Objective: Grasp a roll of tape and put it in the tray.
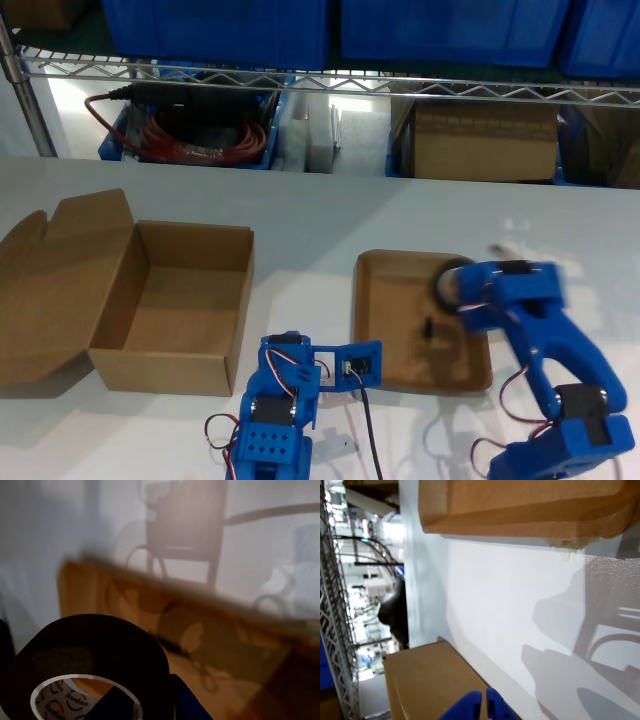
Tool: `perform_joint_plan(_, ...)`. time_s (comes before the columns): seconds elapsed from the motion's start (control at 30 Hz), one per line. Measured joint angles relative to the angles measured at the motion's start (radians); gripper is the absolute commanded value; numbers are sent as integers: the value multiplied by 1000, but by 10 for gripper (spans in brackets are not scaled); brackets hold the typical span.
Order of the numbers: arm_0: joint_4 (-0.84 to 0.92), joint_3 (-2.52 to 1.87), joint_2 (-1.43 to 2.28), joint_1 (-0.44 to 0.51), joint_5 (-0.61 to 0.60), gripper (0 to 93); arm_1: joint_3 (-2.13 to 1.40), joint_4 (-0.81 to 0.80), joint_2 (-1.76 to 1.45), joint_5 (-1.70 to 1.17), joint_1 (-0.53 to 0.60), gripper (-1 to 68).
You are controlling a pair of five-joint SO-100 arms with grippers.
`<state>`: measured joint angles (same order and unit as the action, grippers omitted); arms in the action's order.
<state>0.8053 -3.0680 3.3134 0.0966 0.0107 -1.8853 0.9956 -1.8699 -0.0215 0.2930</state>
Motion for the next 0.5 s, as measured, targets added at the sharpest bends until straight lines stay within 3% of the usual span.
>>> perform_joint_plan(0.13,0,0,0,0,0,2,2,31,78,0,156,0)
perform_joint_plan(0.5,0,0,0,0,0,2,46,29,173,-6,149,2)
